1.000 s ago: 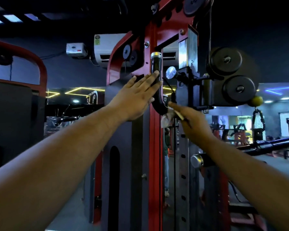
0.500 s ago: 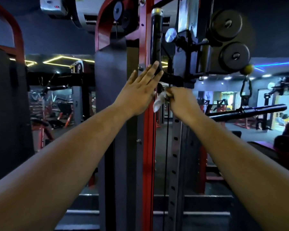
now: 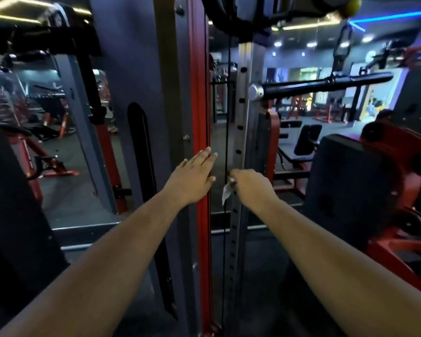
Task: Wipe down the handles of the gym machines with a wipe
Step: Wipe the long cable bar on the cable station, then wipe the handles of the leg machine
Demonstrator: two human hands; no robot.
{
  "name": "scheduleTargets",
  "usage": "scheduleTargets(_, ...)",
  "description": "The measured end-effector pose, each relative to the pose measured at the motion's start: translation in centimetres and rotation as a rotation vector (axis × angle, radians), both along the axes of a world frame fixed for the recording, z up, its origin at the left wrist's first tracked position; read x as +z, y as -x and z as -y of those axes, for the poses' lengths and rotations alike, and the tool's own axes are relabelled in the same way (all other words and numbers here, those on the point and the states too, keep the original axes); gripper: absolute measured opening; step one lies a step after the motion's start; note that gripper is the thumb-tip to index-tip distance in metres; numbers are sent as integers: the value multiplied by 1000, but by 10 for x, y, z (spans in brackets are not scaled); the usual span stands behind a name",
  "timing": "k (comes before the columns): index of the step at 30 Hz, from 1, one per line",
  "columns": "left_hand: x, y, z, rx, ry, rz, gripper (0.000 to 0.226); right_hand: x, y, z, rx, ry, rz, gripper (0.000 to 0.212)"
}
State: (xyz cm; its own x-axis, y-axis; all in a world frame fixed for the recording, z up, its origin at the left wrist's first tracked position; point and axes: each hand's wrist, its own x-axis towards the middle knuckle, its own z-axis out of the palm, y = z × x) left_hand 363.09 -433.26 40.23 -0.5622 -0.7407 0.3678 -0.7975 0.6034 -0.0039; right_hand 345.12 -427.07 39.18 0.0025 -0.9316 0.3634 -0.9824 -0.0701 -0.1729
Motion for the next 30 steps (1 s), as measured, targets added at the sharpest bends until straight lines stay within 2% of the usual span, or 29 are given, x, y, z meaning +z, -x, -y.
scheduleTargets(3,-49,21,-17,-44,-125,23,71,-49,25,-25,-66,-76,95,17)
scheduleTargets(9,-128,88,-70,-148,-278,94,76,-133,89,-99,-189,-199,258,16)
scheduleTargets(14,-192,172,-139,-273,-325,251,78,-205,160,-198,-363,-260,375,11)
scheduleTargets(18,-233,248,-216,-380,-448,305,78,-260,230,-295,-519,-308,489,15)
scheduleTargets(22,-262,319,-291,-454,-569,317,78,-276,278,-387,-709,-369,582,12)
scheduleTargets(24,-275,348,-322,-492,-616,330,78,-292,301,-426,-823,-357,655,14)
scheduleTargets(27,-296,393,-370,-572,-666,360,78,-320,337,-491,-975,-234,847,14)
scheduleTargets(30,-312,432,-407,-644,-708,408,78,-332,365,-540,-1096,-154,943,14)
